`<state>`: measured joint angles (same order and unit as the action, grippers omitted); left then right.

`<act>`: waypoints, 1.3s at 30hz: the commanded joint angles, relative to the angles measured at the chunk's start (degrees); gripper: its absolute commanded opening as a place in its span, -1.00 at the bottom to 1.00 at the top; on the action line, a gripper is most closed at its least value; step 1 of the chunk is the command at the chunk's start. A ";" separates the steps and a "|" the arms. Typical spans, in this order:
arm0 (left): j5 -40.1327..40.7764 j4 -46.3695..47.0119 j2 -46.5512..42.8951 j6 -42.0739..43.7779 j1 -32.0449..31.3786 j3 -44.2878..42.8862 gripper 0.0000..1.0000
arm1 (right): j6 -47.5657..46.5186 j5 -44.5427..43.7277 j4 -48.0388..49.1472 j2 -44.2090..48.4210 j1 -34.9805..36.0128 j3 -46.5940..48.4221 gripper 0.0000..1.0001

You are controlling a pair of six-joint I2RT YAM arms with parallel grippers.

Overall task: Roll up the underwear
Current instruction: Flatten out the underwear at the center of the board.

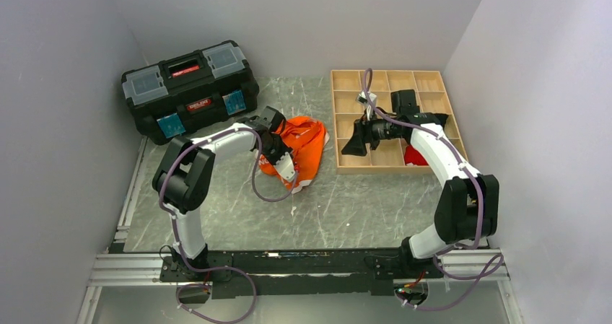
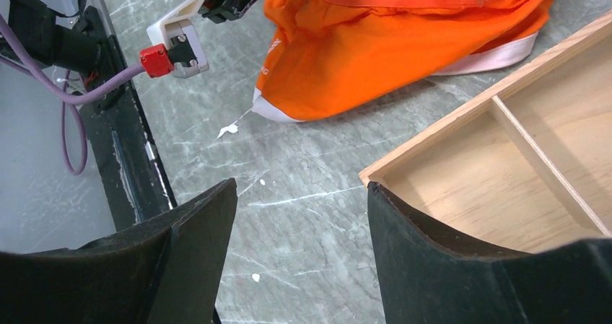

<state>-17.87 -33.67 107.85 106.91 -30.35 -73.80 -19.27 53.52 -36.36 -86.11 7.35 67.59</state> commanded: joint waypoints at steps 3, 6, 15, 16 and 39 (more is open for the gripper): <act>-0.85 -2.16 -0.89 -2.32 -0.21 -2.52 -0.78 | -0.82 2.44 0.39 -0.55 -0.24 2.05 0.37; -1.57 -3.11 -2.80 -4.66 -0.11 -3.56 -0.73 | -2.19 2.75 -1.13 -0.84 -0.15 3.20 0.39; -2.91 -8.35 -7.93 -9.11 0.78 -4.96 -0.84 | -7.04 3.11 -6.31 -4.76 4.19 7.20 0.41; -2.83 -8.61 -8.38 -9.62 0.96 -4.85 -0.86 | -7.61 3.09 -6.61 -5.19 5.44 7.28 0.41; -7.20 -34.19 -0.11 -32.76 10.97 -23.08 -0.96 | 17.76 -20.32 35.88 -4.95 29.80 -11.05 0.43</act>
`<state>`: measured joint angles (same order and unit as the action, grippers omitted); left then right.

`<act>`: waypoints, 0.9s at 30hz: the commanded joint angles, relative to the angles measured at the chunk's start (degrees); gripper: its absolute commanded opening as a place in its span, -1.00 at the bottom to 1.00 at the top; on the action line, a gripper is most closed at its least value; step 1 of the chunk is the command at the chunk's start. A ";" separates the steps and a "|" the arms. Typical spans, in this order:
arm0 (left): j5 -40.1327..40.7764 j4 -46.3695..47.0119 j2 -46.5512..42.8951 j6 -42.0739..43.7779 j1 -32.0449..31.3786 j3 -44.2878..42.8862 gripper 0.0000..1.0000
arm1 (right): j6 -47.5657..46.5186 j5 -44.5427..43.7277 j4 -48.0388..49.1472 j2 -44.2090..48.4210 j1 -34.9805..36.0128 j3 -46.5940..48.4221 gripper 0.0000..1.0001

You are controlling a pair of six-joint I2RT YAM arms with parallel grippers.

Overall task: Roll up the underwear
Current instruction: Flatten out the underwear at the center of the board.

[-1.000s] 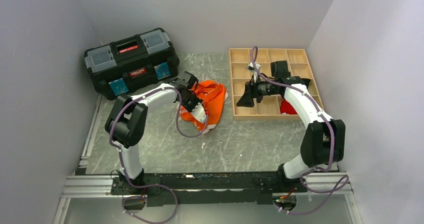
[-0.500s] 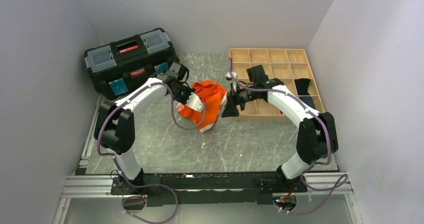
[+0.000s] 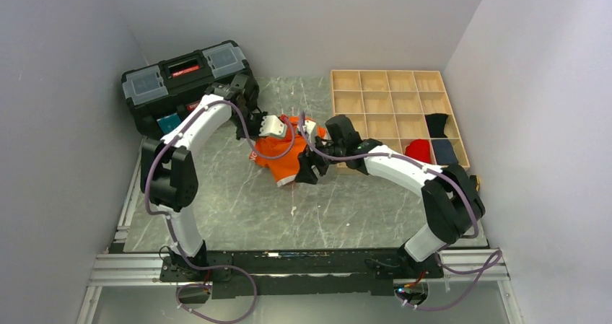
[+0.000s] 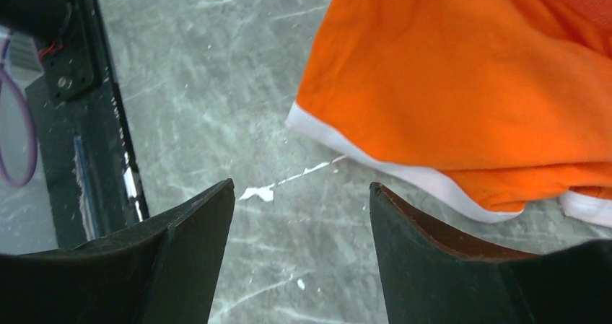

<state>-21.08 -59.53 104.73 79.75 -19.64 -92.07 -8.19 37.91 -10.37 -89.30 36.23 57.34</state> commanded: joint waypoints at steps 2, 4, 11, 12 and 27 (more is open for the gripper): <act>-5.21 -10.19 4.47 -8.38 0.43 -6.02 -0.99 | 9.52 -4.32 12.84 -3.13 0.82 -0.90 0.43; -7.20 -10.81 5.59 -11.65 0.91 -6.52 -1.00 | 11.26 -3.14 14.15 -4.37 0.88 -0.68 0.43; -17.67 -10.04 8.53 -24.50 4.36 -5.96 -1.00 | 10.45 -3.12 14.42 -3.03 0.69 -1.97 0.40; -19.26 -9.22 8.59 -26.26 4.70 -5.34 -1.00 | 9.86 -3.54 14.02 -2.42 0.61 -2.47 0.39; -23.23 -3.62 14.37 -44.85 6.81 -6.57 -1.00 | 4.92 -17.69 7.84 -4.46 8.14 -0.14 0.36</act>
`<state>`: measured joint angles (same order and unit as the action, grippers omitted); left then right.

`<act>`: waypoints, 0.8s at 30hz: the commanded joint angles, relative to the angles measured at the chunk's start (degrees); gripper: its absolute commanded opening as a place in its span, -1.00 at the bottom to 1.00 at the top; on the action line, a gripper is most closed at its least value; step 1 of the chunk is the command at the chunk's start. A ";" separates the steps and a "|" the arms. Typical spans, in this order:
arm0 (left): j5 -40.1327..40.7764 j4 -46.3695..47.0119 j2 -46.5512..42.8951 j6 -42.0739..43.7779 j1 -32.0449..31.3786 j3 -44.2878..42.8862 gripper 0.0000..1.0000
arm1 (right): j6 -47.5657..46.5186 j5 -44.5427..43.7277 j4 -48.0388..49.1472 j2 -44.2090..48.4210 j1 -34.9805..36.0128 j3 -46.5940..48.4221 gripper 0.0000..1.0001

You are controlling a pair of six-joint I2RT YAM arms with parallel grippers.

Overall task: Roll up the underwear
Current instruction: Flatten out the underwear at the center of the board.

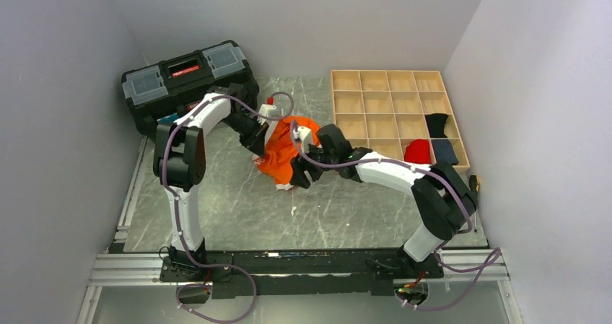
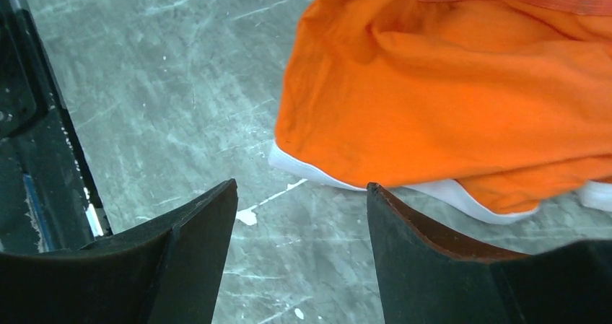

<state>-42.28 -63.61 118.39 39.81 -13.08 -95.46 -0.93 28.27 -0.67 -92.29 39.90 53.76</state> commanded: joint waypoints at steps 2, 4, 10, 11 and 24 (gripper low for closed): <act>-2.00 0.03 1.24 -5.75 0.33 -4.20 -1.00 | -2.94 -11.51 -2.66 -2.64 6.84 4.65 0.35; -1.83 0.20 1.43 -6.66 0.42 -4.38 -1.00 | -3.58 -14.68 -3.78 -3.85 9.41 5.85 0.34; -1.40 -0.09 1.14 -7.46 0.43 -4.91 -1.00 | -4.82 -22.92 -6.20 -7.84 13.76 9.21 0.24; -1.28 -0.18 0.98 -7.44 0.43 -4.79 -1.00 | -4.88 -23.89 -6.30 -8.40 14.04 9.56 0.21; -0.81 -0.85 -0.20 -6.55 0.43 -3.80 -1.00 | -6.13 -31.09 -8.08 -12.02 14.84 12.66 -0.31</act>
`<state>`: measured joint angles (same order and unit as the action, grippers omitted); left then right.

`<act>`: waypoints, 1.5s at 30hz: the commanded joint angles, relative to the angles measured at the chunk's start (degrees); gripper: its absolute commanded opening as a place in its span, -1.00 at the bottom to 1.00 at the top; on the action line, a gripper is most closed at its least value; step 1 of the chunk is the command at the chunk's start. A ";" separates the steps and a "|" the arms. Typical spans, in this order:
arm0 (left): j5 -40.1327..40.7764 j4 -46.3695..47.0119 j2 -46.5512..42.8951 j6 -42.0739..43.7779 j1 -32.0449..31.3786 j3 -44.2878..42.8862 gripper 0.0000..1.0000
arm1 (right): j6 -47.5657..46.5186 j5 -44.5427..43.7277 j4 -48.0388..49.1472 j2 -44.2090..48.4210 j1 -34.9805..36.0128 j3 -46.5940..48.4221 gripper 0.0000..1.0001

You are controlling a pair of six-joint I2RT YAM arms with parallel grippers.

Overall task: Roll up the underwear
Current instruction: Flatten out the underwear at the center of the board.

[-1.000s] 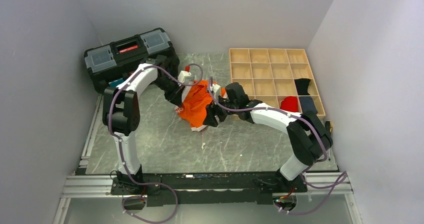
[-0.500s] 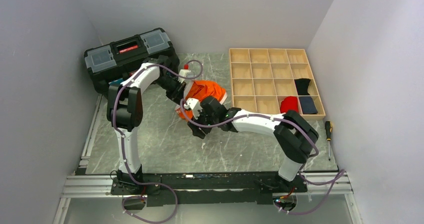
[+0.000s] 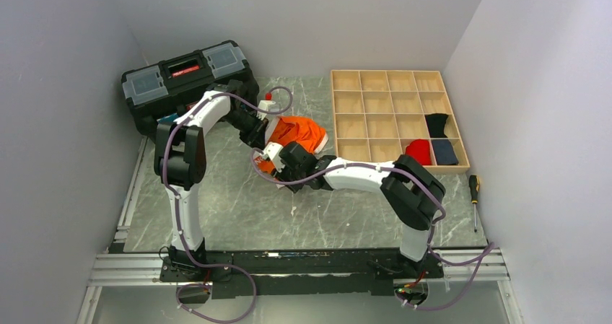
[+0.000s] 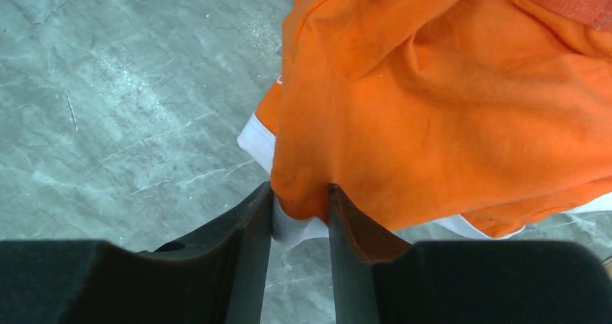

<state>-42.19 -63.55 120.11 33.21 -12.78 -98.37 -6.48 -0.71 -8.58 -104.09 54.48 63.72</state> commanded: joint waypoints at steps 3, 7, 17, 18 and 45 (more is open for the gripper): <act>-0.39 -0.61 -2.44 0.16 0.12 -0.31 -1.00 | -0.60 -1.47 -0.62 0.07 0.27 2.97 -0.52; 0.68 -1.23 -3.26 0.77 0.19 -0.55 -1.00 | -2.07 -0.37 -1.85 2.75 -0.02 3.10 -0.84; 4.29 -7.08 -12.10 5.24 2.35 -5.75 -1.00 | -16.38 21.81 -18.05 17.79 -11.99 10.59 -1.00; 4.51 -7.56 -13.88 5.71 2.36 -6.31 -1.00 | -18.99 22.32 -22.15 18.43 -12.67 12.77 -1.00; 10.35 -19.28 -57.24 6.31 -16.05 -0.30 -1.00 | -31.24 41.54 -60.23 25.38 -9.65 38.30 -1.00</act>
<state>-31.79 -78.37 64.42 41.76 -28.05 -95.61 -37.56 38.28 -67.40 -81.95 45.71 101.54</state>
